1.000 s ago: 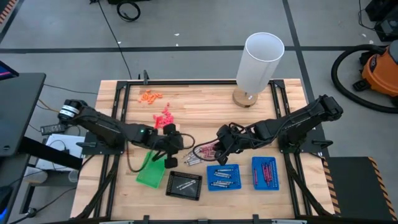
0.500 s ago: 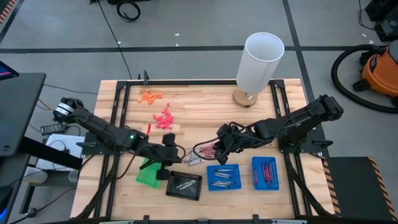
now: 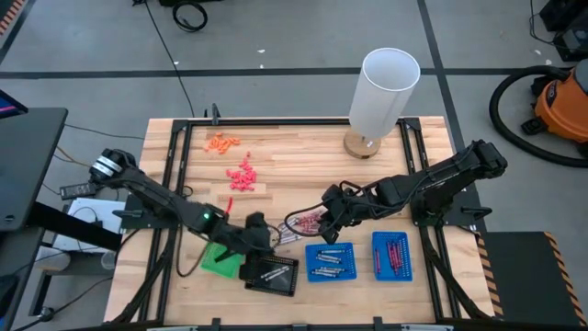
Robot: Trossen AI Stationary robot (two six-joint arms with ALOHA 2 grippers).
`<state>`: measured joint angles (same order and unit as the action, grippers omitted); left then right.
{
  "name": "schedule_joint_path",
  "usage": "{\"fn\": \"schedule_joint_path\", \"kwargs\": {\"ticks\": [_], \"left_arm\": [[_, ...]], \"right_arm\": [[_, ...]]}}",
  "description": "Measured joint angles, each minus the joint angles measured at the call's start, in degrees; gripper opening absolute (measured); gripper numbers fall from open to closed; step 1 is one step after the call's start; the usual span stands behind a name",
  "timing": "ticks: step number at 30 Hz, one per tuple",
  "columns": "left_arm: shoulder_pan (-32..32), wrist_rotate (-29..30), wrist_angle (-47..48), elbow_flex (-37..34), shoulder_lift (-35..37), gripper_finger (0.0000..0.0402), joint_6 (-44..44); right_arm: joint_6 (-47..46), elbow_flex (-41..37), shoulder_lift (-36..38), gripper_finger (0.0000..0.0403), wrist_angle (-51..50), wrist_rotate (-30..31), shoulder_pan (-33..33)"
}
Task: Sort crayons
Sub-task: Put the black crayon into the left blue basket
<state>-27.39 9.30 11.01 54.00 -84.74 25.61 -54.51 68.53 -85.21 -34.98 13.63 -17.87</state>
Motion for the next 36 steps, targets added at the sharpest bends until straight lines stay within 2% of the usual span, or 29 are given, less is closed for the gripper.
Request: {"fn": "schedule_joint_path", "kwargs": {"ticks": [8, 13, 19, 23, 25, 31, 36], "left_arm": [[-0.47, -1.84, -6.62, 0.44, -7.62, 0.0021, 5.78], [1.35, -4.47, -7.69, 3.18, -10.08, 0.0021, 5.74], [5.61, -8.99, -7.38, 10.59, -16.01, 0.0021, 3.33], [7.87, -10.24, -6.61, 15.71, -20.18, 0.0021, 2.16], [8.96, -10.56, -5.49, 17.78, -21.72, 0.0021, 2.01], [10.89, -10.63, -5.55, 22.72, -26.56, 0.0021, -0.25], [11.99, -10.73, -6.83, 24.28, -29.11, 0.0021, -1.68]], "right_arm": [[-8.09, 0.0, 0.0, 0.0104, -5.64, -0.66, -0.29], [-12.55, 0.0, 0.02, 0.0104, -7.72, -4.89, -0.32], [-17.99, 0.0, 0.02, 0.0104, -16.78, -10.56, 0.53], [-19.06, -0.02, 0.31, 0.0104, -23.08, -11.78, 0.18], [-19.66, -0.02, 0.85, 0.0104, -26.27, -11.14, -0.35], [-23.92, -0.04, 4.99, 0.0104, -33.63, -3.91, -2.63], [-29.05, -0.04, 9.51, 0.0104, -39.28, 1.46, -3.79]]}}
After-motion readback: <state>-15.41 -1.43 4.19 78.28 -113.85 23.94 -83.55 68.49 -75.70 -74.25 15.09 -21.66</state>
